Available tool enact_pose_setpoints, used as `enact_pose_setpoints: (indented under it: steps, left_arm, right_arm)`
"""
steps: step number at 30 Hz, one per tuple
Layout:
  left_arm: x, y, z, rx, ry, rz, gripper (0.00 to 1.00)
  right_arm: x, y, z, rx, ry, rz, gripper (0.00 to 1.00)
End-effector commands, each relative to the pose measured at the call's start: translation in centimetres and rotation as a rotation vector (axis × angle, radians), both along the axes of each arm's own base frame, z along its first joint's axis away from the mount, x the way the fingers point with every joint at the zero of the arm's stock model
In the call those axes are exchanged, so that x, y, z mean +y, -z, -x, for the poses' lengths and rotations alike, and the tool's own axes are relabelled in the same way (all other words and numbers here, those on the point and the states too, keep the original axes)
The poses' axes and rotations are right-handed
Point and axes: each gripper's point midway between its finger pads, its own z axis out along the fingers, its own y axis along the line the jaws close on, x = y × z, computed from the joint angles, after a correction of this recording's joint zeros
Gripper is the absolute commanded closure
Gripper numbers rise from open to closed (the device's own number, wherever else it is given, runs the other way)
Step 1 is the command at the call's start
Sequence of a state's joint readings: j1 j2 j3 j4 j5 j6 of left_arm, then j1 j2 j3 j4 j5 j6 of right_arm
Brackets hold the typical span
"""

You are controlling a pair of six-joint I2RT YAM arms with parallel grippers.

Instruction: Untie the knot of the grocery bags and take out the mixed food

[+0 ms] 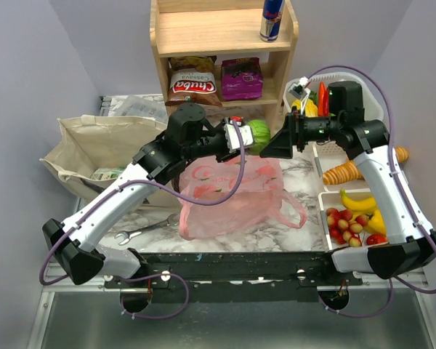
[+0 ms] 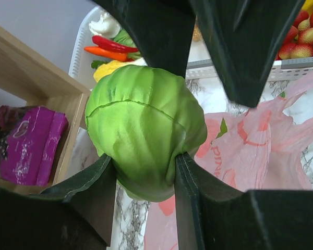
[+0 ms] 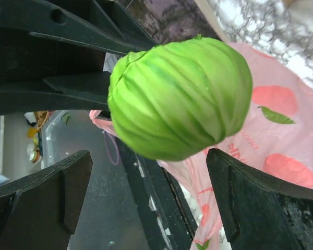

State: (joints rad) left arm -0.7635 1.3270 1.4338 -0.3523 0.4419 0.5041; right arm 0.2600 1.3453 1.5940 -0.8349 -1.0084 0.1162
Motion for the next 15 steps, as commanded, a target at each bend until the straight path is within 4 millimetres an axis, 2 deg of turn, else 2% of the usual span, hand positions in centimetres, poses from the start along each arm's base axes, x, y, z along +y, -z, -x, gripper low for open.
enact_pose_setpoints:
  steps: [1, 7, 9, 10, 11, 12, 13, 14, 15]
  left_arm:
    - [-1.5, -1.9, 1.2, -0.052, 0.067, 0.023, 0.86]
    - [-2.6, -1.0, 3.3, -0.091, 0.152, -0.022, 0.85]
    - [-2.6, -0.7, 3.7, -0.092, 0.16, -0.029, 0.83]
    - [-2.5, -0.7, 3.8, -0.082, 0.157, -0.03, 0.78]
    - [-2.4, -0.7, 3.8, -0.069, 0.15, -0.03, 0.66]
    - [-2.2, -0.7, 3.9, -0.053, 0.14, -0.033, 0.5]
    - [-1.8, -0.8, 4.0, -0.037, 0.131, -0.03, 0.38]
    - [-1.6, -0.7, 4.0, -0.019, 0.124, -0.026, 0.25]
    - [-1.1, -0.8, 4.1, 0.001, 0.113, -0.012, 0.18]
  right_arm:
    - [1.1, 0.6, -0.2, 0.014, 0.005, 0.009, 0.0]
    - [2.1, -0.1, -1.0, -0.004, 0.006, -0.013, 0.02]
    - [2.2, -0.4, -0.9, -0.014, -0.008, -0.024, 0.21]
    - [2.2, -0.4, -0.7, -0.014, -0.018, -0.026, 0.34]
    - [2.1, -0.3, -0.6, -0.015, -0.022, -0.02, 0.46]
    - [1.9, -0.1, -0.6, -0.011, -0.009, -0.008, 0.59]
    - [1.5, 0.0, -0.8, -0.015, 0.013, 0.005, 0.7]
    - [1.1, 0.1, -1.0, -0.012, 0.033, 0.011, 0.8]
    - [0.4, 0.1, -1.5, -0.009, 0.058, 0.014, 0.86]
